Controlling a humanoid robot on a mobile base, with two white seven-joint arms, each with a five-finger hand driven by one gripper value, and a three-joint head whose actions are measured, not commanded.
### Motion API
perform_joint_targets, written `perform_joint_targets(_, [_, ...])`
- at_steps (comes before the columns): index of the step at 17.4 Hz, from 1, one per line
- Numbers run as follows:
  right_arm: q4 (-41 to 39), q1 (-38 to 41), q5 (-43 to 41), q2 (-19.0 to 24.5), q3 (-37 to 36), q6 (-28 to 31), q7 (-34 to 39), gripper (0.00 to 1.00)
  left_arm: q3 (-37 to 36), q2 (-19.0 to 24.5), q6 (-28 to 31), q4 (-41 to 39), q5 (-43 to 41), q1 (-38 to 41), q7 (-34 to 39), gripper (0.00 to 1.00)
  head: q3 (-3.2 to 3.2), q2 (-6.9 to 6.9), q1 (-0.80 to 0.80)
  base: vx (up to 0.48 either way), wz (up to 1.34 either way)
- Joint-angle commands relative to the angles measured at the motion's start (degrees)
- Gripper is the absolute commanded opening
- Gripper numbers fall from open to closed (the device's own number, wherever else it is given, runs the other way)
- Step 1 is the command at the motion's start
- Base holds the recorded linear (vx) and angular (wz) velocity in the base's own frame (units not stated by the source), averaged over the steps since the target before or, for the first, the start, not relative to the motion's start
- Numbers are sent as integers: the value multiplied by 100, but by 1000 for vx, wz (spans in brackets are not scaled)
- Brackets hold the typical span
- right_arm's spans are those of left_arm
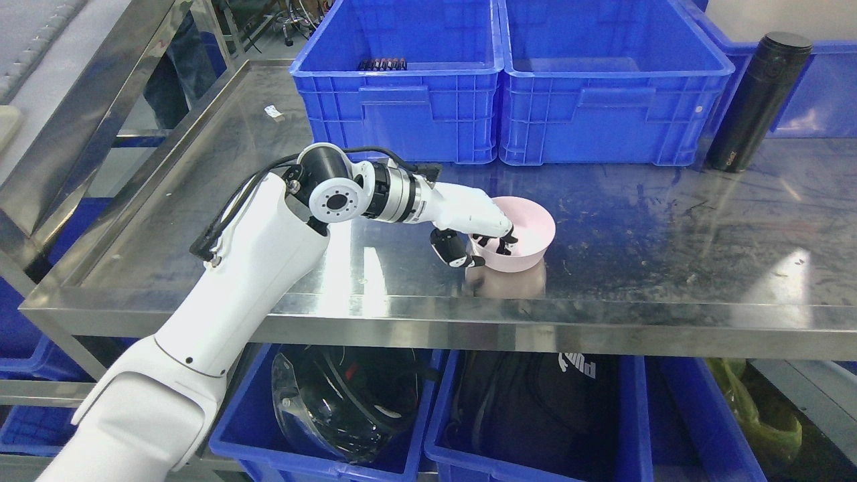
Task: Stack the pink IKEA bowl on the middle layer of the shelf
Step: 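Grip the pink bowl rim with the left hand and lift it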
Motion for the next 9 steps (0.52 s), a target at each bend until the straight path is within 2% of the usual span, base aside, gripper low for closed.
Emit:
perform_joint_targets(1, [-100,18,1,-100,0,-2,-2,100,1809,-651,-532,324,-46,233,82,0,0,0,0,0,0])
perform_joint_targets(9, [-100,18,1,-100,0,-2,-2,100,2574,-800,-1086,-62,-38,497,126,0,0,0,0,0,0])
